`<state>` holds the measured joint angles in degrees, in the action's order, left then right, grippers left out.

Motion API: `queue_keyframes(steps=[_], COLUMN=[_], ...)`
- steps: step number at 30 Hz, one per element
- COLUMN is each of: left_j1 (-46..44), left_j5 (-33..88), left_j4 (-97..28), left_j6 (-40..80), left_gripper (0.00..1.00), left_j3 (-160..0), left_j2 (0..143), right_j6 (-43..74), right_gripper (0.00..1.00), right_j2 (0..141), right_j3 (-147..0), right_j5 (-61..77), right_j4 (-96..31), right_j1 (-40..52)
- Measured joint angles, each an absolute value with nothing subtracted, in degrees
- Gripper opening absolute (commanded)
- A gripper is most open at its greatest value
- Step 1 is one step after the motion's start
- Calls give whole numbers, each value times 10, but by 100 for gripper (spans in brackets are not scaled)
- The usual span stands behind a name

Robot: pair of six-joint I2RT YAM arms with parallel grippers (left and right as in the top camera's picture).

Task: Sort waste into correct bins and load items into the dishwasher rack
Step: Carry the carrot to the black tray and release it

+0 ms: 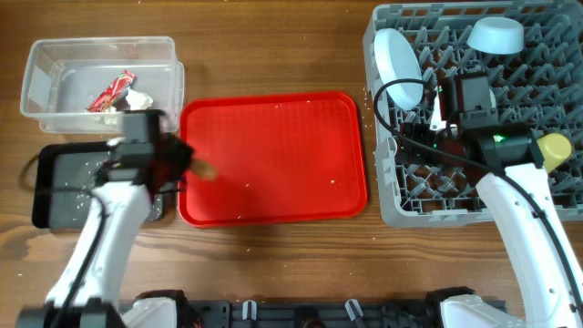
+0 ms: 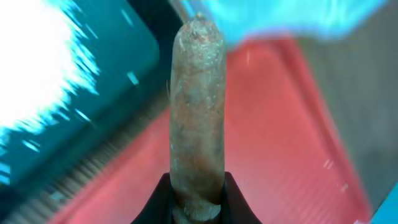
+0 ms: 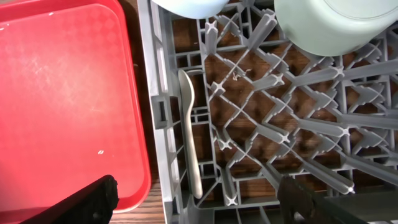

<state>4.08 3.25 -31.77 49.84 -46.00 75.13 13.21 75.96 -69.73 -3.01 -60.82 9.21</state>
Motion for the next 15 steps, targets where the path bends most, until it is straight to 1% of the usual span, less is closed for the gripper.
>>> queue_keyframes(steps=[4, 5, 7, 9, 10, 12, 13, 15], left_j1=[163, 197, 241, 279, 291, 316, 322, 326], left_j5=[13, -1, -23, -37, -41, -45, -45, -45], left_j4=[-322, -321, -317, -308, -304, -288, -283, -278], left_j6=[482, 480, 478, 476, 476, 475, 474, 475], left_gripper=[4, 6, 7, 11, 17, 20, 26, 48], left_j3=[-461, -461, -461, -462, -462, -462, -462, -462], left_j2=[732, 736, 757, 804, 825, 880, 899, 910], right_j6=[132, 132, 132, 132, 132, 132, 132, 132], right_gripper=[85, 85, 85, 85, 85, 85, 85, 85], right_j2=[760, 760, 760, 760, 760, 760, 760, 760], right_j3=[-697, -697, -697, -697, -697, -697, -697, -698], right_j5=[-30, -30, -30, -30, -30, -30, -30, -30], right_j4=[-608, -608, -608, -608, -608, -608, -608, -608], right_j1=[92, 92, 92, 92, 92, 92, 92, 92])
